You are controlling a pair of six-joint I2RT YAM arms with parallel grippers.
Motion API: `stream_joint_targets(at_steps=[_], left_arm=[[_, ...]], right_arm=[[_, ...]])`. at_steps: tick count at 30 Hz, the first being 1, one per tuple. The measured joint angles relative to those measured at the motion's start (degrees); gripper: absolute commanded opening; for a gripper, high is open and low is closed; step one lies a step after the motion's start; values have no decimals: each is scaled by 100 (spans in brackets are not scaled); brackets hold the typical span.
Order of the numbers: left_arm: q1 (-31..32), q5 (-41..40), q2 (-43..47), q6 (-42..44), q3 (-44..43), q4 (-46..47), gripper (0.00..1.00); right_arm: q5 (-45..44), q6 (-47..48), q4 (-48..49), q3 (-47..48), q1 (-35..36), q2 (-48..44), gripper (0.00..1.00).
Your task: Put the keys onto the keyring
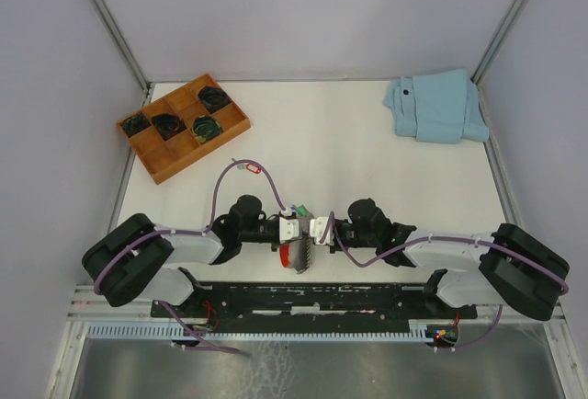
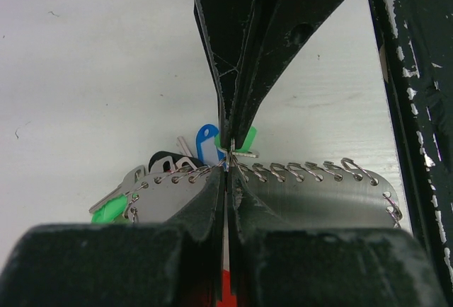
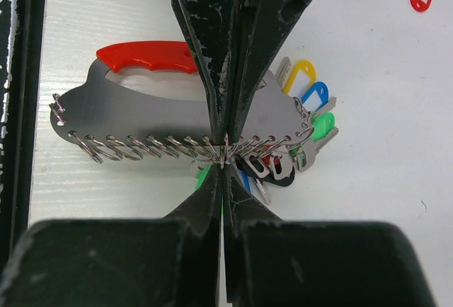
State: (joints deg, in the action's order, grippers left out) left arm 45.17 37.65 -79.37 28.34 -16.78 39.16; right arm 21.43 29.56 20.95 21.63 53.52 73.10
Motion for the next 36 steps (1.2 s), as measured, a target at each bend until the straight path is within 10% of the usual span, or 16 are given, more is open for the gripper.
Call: stream_joint_targets(at_steps=[36], left_arm=[[-168,28,-184,-804,-616,-730,3]], right_arm=[[-804,662,-367,0,356,-382,1]])
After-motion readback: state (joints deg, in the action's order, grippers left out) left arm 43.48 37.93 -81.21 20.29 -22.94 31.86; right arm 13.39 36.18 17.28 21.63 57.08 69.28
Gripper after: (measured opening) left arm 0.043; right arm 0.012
